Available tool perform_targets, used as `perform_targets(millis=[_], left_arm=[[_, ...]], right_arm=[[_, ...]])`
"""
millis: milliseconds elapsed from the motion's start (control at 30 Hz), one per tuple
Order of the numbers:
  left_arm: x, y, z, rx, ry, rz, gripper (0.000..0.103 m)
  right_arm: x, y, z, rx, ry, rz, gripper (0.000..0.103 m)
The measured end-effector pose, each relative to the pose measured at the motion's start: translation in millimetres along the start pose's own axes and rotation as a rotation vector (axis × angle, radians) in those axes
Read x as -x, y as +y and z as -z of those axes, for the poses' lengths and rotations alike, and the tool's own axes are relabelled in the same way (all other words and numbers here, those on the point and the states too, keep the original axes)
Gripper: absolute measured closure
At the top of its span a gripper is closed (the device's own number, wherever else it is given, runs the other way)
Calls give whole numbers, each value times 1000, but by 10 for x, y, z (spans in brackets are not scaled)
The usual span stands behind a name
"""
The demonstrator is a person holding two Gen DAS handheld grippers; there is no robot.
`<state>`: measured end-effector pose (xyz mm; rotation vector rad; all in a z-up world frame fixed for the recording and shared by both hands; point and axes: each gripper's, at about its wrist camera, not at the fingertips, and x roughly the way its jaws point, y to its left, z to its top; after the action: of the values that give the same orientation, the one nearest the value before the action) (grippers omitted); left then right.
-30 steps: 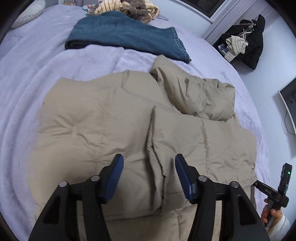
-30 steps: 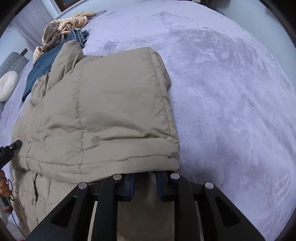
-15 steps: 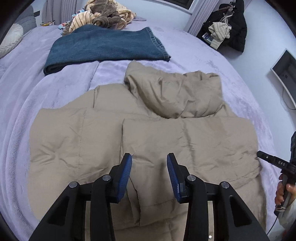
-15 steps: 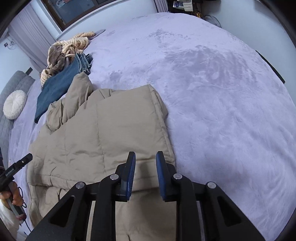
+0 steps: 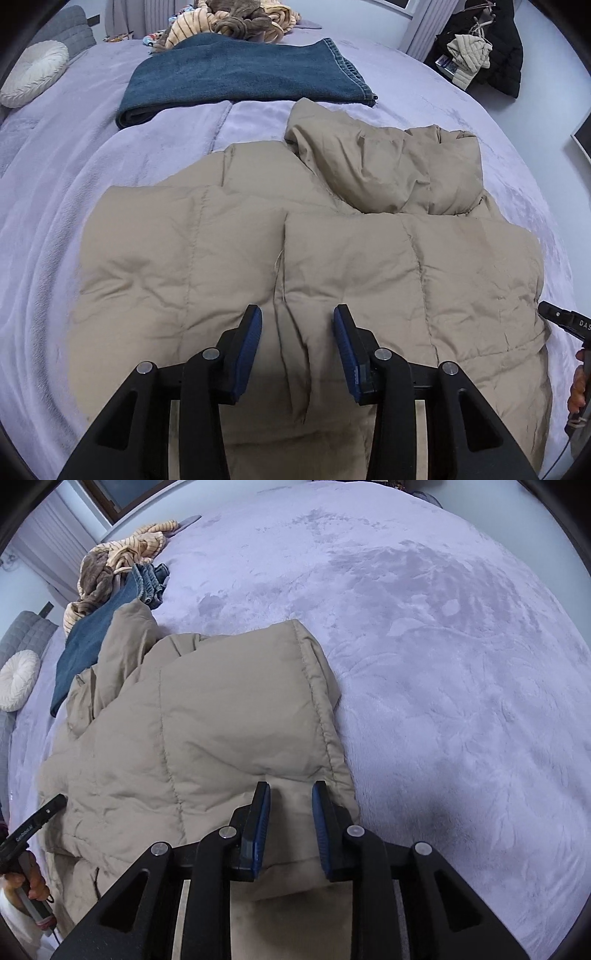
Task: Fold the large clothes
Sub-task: 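Smooth the folded jacket body with both tools open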
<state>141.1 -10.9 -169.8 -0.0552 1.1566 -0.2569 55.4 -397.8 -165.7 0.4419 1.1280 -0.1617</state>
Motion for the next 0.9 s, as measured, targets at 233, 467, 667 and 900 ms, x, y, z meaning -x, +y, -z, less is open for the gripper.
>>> perform_targets(millis=[233,467,667,900], left_arm=[[530,-17,323,28,15,-47,41],[842,-122,608,63,65,-59,41],[1138,-243,852,88,40,-86,0],[1280,-333,1130,105,98,-119,0]], right_arm=[[406,-10,316,-35,52,-61,60],[645,-63,675,-78,118,-92,46],[836,-127,900,-95,150,-114,35],[1009,-163,1020,-101,165,-149,34]])
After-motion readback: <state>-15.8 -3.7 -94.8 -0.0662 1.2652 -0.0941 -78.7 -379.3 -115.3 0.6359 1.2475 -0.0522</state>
